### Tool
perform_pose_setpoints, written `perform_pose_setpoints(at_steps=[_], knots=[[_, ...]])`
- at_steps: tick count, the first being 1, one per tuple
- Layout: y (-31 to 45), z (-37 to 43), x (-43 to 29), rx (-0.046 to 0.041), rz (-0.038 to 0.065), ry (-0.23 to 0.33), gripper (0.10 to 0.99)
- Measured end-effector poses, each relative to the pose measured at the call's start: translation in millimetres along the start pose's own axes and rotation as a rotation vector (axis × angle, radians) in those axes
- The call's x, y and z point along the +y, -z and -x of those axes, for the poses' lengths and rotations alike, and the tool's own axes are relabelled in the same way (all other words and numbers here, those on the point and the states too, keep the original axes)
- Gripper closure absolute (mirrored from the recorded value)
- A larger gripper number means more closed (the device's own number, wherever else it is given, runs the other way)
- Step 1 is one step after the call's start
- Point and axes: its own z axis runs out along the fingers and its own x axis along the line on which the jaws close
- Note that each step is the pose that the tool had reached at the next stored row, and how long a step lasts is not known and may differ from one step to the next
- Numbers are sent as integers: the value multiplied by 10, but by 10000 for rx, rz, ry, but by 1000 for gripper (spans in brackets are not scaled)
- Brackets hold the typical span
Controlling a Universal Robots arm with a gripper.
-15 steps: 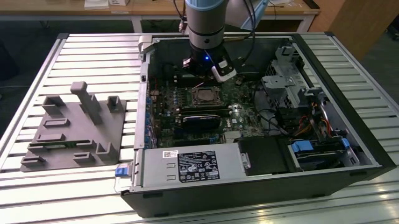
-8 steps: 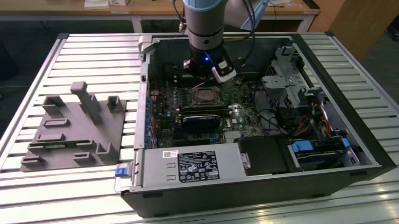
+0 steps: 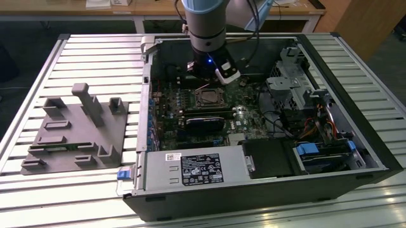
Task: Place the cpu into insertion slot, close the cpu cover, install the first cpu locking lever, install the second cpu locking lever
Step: 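Install the first cpu locking lever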
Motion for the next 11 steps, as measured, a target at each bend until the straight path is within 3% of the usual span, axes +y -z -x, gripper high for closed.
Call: perform_pose_setpoints(at_steps=[2,6,9,11], knots=[[-1,-21,-2,-89,13,23,980],[-1,-54,-6,-111,31,25,980],[-14,-74,-11,-109,208,2,980],[-27,-89,-15,-154,260,9,980]])
